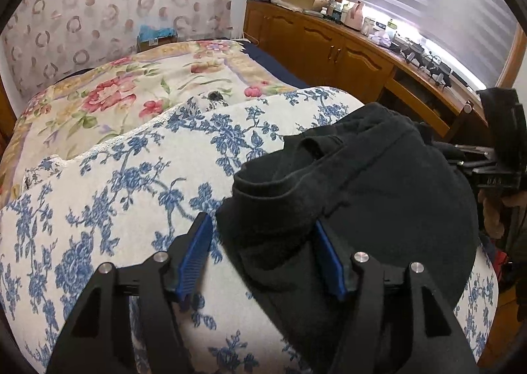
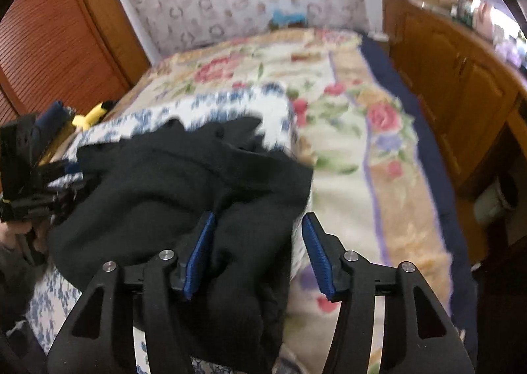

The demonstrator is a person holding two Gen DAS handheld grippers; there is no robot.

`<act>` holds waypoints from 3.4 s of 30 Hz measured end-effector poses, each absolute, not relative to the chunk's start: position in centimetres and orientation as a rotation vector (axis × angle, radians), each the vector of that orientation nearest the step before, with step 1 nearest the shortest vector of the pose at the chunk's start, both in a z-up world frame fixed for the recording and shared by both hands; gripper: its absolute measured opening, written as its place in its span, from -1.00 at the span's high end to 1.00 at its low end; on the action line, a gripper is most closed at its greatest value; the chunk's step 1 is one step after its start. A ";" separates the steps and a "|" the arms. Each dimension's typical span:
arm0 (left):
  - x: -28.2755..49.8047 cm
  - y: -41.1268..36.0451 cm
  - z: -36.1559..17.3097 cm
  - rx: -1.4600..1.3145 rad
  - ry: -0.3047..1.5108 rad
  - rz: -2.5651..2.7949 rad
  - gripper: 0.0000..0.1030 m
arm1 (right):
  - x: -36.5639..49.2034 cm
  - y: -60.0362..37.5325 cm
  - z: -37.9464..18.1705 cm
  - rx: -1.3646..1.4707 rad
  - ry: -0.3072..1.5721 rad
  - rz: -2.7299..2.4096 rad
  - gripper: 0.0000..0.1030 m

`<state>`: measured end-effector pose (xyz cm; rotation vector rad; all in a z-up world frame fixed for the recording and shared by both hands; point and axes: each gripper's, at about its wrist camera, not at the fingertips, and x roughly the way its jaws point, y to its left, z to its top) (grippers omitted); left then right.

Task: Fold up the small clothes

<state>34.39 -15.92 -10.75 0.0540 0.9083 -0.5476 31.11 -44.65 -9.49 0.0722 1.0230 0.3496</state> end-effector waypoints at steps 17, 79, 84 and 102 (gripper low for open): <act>33.2 -16.2 -8.1 -0.060 0.884 -0.692 0.69 | 29.2 -43.8 -8.2 -0.005 0.962 0.342 0.74; 18.9 25.8 -1.8 -0.197 0.539 0.101 -0.06 | 35.1 9.6 1.8 -0.284 0.517 0.934 0.00; 17.8 24.8 -0.8 -0.167 0.508 0.099 -0.36 | 34.0 11.2 -1.2 -0.342 0.575 0.948 -0.05; 15.5 16.9 1.2 -0.081 0.494 0.023 -0.51 | 28.6 1.7 1.7 -0.230 0.546 0.798 -0.14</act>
